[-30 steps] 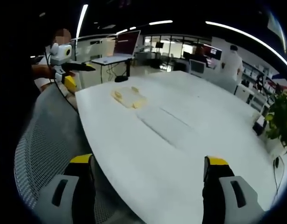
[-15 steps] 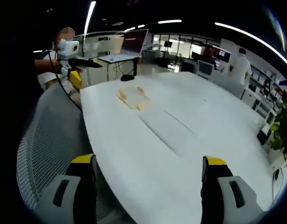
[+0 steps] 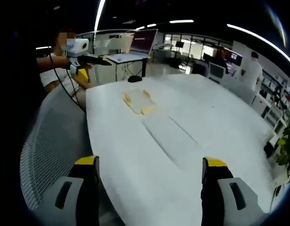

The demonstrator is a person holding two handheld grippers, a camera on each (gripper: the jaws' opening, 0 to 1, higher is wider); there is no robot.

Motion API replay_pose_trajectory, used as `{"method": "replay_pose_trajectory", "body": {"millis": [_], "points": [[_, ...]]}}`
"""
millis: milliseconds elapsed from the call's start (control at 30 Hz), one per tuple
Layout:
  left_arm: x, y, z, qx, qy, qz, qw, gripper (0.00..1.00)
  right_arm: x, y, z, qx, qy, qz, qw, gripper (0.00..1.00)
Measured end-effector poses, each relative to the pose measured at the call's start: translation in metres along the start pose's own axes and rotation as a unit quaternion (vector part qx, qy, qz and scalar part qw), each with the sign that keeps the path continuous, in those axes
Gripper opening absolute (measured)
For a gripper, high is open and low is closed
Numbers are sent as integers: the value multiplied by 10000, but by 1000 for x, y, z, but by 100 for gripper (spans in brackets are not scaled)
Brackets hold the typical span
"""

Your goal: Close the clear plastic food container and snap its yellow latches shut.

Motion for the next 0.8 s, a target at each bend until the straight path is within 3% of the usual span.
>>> {"method": "replay_pose_trajectory", "body": {"millis": [800], "points": [[-5,21,32,-210,367,289,9987,96,39,40,-22,353,-634,18,9974,91]]}}
Point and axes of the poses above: the point that each gripper's makers call its tool centre point, and the gripper's own axes: y roughly forward along the fingers, z roughly to its left, x roughly out of its top, the point moved 2 cm from there along -y, roughly backward along the fingers, and after that the axes turned 4 degrees about z, right-handed, at the moved point
